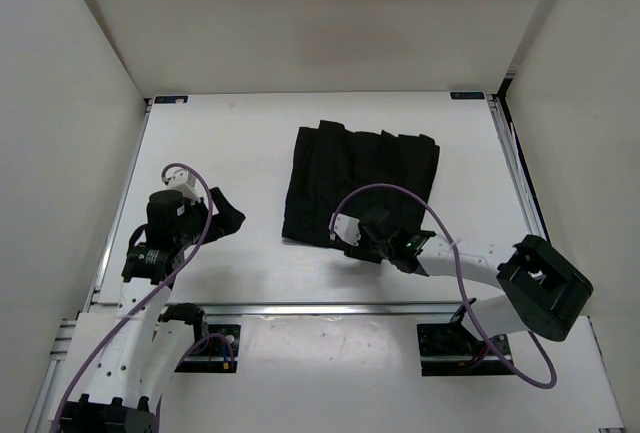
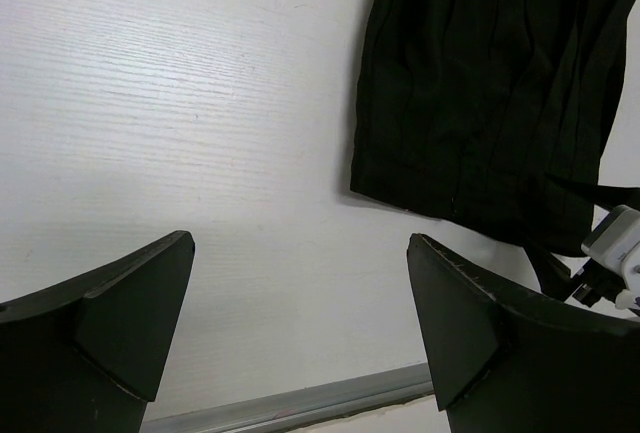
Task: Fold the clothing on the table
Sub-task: Fold the skirt
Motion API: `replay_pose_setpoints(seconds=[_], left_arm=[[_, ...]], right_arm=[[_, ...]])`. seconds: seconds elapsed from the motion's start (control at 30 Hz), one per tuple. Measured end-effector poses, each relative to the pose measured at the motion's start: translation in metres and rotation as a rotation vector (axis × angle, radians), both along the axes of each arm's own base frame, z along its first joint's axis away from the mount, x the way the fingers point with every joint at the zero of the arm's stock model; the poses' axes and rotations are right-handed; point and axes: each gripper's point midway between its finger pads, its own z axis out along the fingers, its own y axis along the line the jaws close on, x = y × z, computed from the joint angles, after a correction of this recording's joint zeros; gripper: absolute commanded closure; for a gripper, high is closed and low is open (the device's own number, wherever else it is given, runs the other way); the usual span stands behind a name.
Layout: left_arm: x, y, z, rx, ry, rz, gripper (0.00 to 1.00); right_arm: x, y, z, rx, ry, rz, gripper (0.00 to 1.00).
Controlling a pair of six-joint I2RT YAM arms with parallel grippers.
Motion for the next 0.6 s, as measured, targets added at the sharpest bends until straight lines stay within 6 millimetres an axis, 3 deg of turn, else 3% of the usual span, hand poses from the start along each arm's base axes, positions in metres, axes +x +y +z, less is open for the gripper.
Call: replay_pose_setpoints(seconds=[0.3, 0.37, 0.43, 0.53, 0.6], left_arm=[[0.002, -0.001, 0.002, -0.006, -0.013, -0.001, 0.01], [0.003, -0.001, 0.003, -0.007, -0.017, -0.001, 0.02], [0.003, -0.001, 0.003, -0.008, -0.019, -0.001, 0.01], [0.003, -0.003, 0.001, -0.012, -0.014, -0.005, 0.02], [0.003, -0.004, 0.0, -0.013, -0.01, -0.007, 0.01]], right_arm=[[0.002, -0.038, -0.002, -0.03, -0.041, -0.113, 0.46], [0.003, -0.05, -0.003, -0.048, -0.051, -0.147, 0.54], [0.003, -0.064, -0.006, -0.073, -0.06, -0.183, 0.76], [0.004, -0.085, -0.012, -0.117, -0.07, -0.233, 1.0], [0.005, -0.096, -0.01, -0.126, -0.081, -0.276, 1.0]])
